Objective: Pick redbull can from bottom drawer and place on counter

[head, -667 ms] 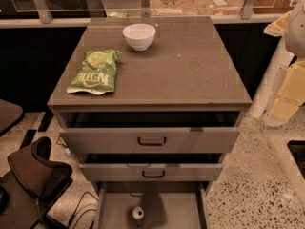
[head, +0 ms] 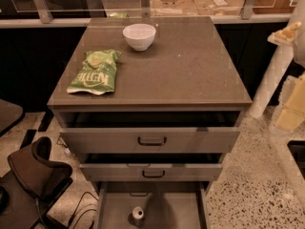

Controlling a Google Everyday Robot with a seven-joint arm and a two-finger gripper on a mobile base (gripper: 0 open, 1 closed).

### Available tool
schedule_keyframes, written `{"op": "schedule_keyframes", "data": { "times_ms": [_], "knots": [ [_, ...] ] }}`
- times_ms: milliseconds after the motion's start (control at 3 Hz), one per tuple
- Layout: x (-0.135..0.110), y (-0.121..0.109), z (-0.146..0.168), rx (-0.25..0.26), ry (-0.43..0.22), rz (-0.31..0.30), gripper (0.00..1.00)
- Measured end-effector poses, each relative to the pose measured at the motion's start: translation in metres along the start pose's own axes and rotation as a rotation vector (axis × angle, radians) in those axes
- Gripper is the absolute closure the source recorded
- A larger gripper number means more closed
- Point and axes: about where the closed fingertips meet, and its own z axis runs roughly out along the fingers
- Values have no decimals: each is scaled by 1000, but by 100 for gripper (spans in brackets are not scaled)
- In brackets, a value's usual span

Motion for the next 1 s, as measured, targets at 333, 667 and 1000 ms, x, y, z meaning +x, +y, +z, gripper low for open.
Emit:
{"op": "schedule_keyframes", "data": {
  "times_ms": [333, 667, 1000],
  "knots": [
    [30, 20, 18, -12, -100, 9, 0],
    [56, 42, 42, -27, -183, 10, 0],
    [82, 68, 72, -41, -262, 16, 0]
  ]
}}
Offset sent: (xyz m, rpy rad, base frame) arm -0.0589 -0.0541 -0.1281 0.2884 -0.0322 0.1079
